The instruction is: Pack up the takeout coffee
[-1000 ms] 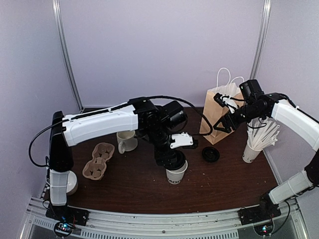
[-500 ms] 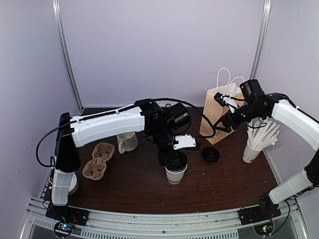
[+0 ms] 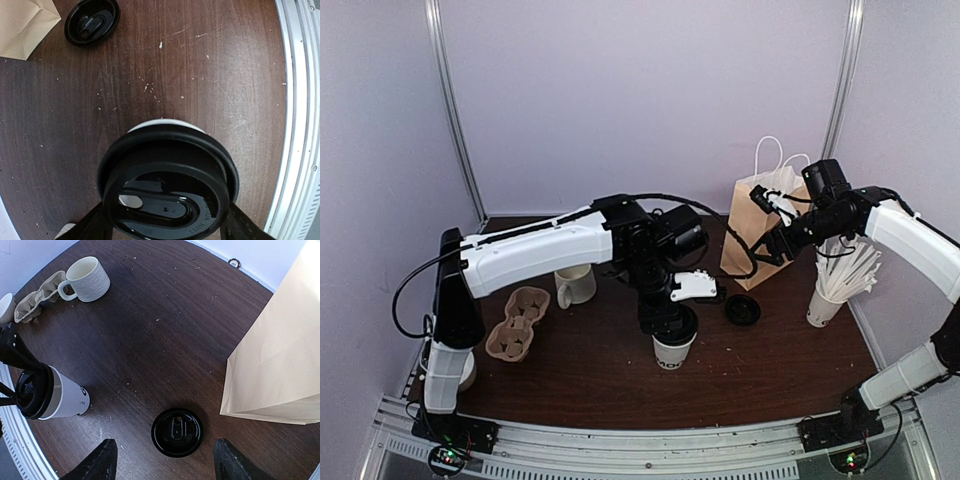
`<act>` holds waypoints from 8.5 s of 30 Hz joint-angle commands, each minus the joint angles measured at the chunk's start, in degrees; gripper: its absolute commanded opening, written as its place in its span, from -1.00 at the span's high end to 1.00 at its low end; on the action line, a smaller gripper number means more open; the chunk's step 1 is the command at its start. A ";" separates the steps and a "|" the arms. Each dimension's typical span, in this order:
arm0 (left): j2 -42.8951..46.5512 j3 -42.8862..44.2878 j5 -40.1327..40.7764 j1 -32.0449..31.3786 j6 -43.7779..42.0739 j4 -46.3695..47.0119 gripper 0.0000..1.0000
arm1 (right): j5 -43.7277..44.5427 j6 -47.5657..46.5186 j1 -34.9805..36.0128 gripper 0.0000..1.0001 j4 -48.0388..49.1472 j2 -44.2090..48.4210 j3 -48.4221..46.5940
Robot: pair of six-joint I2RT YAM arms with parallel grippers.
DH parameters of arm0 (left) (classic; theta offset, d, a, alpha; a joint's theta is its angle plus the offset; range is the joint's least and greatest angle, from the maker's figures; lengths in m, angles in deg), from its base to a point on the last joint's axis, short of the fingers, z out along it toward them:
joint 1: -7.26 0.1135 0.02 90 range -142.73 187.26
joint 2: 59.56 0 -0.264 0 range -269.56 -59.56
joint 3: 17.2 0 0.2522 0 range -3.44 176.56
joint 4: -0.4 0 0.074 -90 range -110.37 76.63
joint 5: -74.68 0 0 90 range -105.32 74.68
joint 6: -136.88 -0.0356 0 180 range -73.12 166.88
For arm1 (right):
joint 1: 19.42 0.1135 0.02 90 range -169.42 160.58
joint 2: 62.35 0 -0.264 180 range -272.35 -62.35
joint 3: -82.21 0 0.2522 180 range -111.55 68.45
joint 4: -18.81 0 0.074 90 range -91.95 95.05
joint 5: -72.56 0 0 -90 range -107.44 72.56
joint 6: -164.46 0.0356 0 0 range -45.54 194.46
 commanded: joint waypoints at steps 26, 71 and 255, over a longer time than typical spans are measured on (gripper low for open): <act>-4.12 4.96 3.07 -1.06 -2.43 -2.56 -0.51 | -1.75 0.86 -0.71 -0.39 1.26 -0.05 1.00; 24.17 -31.05 -0.47 9.29 21.83 37.83 -0.68 | -8.61 -5.44 8.26 0.00 -10.03 -5.56 -4.75; 24.45 -50.74 -26.73 21.53 58.22 50.84 -0.03 | -30.71 6.93 17.92 0.11 -15.63 -31.59 -9.82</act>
